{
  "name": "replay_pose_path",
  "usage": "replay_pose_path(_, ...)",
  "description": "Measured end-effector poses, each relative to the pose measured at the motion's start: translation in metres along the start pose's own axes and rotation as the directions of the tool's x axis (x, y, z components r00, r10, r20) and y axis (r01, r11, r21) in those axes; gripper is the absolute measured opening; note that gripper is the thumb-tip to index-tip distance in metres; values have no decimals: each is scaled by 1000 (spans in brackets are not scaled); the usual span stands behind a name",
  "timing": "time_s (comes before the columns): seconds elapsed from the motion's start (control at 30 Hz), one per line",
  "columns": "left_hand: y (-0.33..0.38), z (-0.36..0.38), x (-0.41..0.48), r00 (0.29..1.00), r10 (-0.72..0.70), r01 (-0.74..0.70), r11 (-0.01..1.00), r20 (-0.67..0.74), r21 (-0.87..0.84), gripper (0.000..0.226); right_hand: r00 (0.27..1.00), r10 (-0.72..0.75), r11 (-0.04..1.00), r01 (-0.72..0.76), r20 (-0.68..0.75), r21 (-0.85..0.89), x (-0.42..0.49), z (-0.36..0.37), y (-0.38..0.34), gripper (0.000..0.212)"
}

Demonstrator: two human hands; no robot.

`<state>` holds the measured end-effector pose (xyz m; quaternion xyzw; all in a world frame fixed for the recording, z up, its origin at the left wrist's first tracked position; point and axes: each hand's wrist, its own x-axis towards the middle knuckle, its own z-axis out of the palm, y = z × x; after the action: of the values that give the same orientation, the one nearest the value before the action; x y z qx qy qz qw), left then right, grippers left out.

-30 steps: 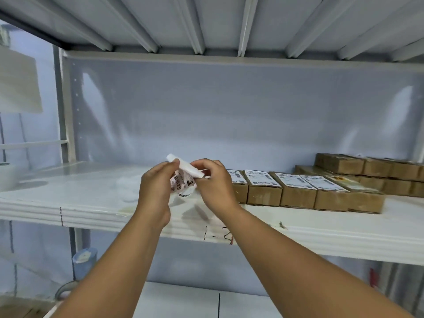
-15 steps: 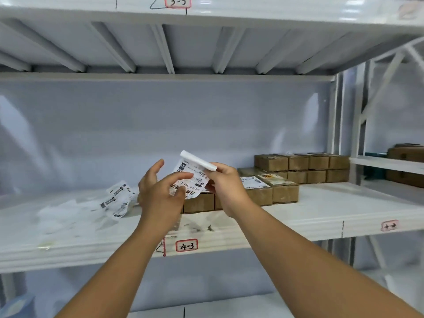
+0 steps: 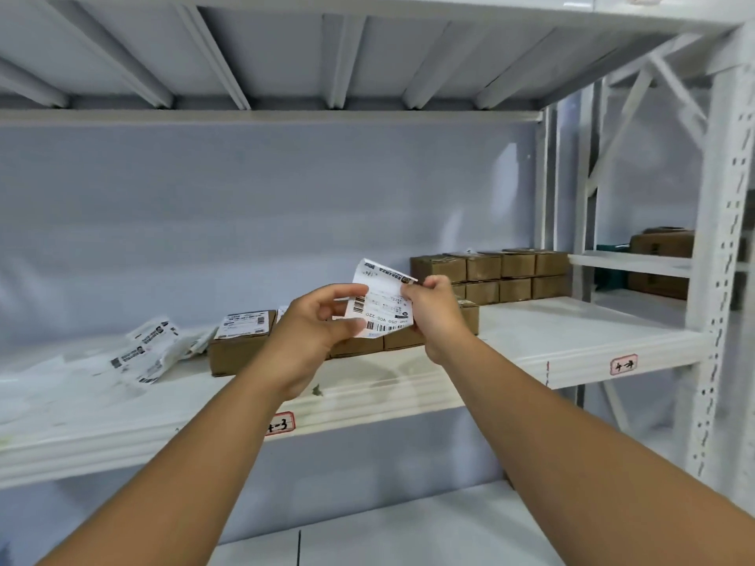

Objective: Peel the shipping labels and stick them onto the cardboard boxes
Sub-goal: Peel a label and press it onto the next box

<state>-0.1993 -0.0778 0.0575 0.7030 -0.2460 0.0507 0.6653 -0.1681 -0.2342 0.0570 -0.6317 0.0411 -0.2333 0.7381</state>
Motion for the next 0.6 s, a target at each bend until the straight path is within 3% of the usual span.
replay_pose_path(0.1, -3, 10, 6, 1000, -11, 11, 1000, 24, -7, 40, 999, -43, 998, 44, 9, -50, 5, -9, 3, 29)
replay_pose_path(0.23, -11, 22, 17, 1000, 2, 0, 996, -27, 88, 40, 986, -93, 996, 94, 140, -7, 8, -20, 4, 26)
replay_pose_path(0.43, -21, 43, 46, 992, 16, -5, 996, -128, 85, 38, 968, -80, 995, 62, 239, 81, 23, -40, 6, 63)
replay_pose_path(0.6, -21, 69, 71, 989, 51, -40, 996, -141, 82, 46, 967, -34, 999, 31, 253, 19, 42, -59, -2, 65)
